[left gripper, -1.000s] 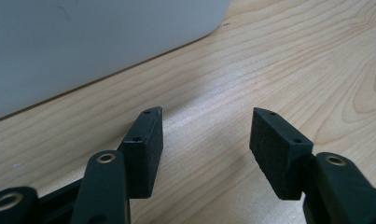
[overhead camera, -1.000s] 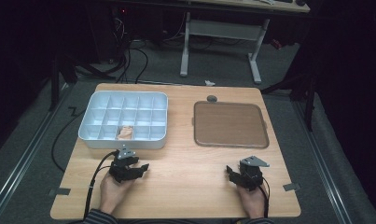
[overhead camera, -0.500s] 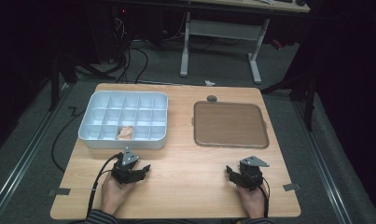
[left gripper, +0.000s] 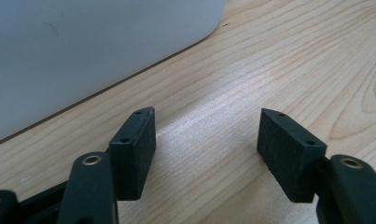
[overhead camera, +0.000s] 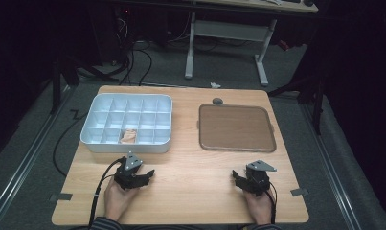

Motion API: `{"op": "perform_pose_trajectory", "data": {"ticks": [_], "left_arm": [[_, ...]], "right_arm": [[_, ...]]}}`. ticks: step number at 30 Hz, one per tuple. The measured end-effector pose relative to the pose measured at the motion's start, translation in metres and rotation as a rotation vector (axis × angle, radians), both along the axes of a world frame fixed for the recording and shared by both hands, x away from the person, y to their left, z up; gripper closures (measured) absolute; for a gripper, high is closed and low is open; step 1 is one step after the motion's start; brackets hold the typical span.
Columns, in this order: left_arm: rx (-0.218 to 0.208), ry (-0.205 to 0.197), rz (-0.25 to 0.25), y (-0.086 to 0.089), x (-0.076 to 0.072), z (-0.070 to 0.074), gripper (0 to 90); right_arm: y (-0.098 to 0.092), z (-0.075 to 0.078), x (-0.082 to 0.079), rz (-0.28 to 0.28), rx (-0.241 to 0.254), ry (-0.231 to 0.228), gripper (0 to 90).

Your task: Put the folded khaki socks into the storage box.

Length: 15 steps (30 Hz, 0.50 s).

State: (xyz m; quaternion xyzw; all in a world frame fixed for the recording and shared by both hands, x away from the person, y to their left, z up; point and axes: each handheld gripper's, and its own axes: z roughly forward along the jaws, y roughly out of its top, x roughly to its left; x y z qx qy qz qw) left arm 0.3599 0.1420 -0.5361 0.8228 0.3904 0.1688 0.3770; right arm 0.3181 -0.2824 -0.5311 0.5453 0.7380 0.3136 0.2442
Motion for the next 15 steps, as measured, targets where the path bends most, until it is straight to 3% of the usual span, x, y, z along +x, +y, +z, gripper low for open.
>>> {"op": "perform_pose_trajectory", "data": {"ticks": [15], "left_arm": [[-0.002,-0.001,0.005,0.0003,0.0001,-0.0001,39.2]], "right_arm": [[0.0001,0.0000,-0.0001,0.000,0.000,0.000,38.4]]}}
